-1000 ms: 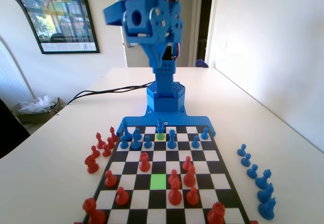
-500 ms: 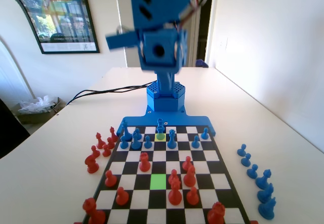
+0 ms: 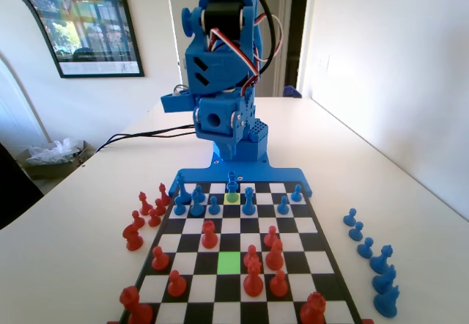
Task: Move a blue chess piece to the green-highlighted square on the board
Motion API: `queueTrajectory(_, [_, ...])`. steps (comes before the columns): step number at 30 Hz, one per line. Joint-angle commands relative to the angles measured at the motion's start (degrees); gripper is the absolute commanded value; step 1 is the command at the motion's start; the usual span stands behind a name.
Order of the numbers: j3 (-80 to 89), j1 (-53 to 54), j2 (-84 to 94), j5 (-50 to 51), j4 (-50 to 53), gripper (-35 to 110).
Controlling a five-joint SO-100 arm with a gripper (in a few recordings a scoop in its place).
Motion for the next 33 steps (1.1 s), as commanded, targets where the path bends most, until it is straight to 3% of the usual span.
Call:
queueTrajectory(1, [-3.0, -0.3, -0.4, -18.1, -0.1, 8])
queueTrajectory(33, [2.5, -4.2, -7.7, -15.9, -11.4, 10])
